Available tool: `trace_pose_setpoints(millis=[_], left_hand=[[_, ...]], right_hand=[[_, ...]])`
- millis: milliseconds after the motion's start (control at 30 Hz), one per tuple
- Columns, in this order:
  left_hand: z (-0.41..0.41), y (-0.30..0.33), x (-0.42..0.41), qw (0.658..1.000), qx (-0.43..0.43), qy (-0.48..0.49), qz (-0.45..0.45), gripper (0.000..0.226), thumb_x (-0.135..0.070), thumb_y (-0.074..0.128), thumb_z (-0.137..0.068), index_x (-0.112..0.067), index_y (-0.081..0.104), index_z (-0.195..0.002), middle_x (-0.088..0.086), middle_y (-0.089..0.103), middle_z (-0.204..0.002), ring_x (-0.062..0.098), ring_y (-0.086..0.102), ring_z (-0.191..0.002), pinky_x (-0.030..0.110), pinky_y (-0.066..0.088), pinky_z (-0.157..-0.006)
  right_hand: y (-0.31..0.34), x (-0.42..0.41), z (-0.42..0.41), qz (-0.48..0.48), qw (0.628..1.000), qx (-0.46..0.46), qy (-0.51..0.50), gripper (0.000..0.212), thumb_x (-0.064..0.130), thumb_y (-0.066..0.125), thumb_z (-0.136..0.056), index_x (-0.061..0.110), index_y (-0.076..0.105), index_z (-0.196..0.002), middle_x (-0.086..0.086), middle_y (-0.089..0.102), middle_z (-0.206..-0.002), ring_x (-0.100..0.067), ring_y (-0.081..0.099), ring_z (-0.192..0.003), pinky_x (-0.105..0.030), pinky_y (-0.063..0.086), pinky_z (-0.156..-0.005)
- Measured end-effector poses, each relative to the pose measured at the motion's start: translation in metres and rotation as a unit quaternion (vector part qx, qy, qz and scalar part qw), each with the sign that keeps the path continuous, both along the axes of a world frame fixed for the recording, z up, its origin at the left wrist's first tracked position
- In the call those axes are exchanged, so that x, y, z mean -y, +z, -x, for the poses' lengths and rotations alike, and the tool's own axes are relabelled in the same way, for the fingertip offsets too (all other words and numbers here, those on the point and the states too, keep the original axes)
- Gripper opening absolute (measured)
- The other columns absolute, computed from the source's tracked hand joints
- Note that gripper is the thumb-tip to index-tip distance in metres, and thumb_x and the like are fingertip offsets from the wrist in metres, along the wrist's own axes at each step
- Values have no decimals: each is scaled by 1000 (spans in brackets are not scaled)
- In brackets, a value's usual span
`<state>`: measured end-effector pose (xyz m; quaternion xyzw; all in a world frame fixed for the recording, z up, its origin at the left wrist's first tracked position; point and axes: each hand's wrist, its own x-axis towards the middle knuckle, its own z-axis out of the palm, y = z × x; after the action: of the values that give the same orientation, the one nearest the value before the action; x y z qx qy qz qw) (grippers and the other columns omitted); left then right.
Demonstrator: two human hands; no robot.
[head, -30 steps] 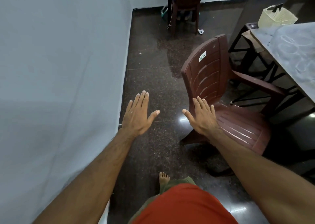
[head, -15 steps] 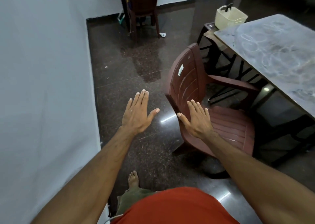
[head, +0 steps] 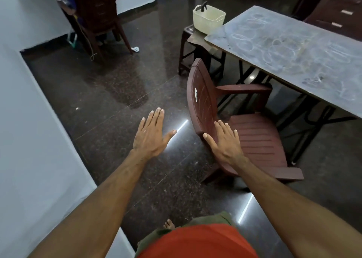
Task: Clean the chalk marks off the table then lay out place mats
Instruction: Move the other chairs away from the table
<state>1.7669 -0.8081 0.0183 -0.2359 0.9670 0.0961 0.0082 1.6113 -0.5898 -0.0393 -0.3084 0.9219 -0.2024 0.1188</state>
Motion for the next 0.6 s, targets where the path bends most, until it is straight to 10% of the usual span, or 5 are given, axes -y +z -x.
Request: trace_pose_setpoints(millis=[600], left_hand=[[116,-15,88,987,-23,-158,-18,86,-68,20,-95,-12,2,-157,2,-1,-166,18,-1,-152,40,2,-123]], right_hand=[[-14,13,8,56,982,171,-62,91,77,37,-85,26,19,-158,6,14,-165,-4,11,-150,-33,12,-123]])
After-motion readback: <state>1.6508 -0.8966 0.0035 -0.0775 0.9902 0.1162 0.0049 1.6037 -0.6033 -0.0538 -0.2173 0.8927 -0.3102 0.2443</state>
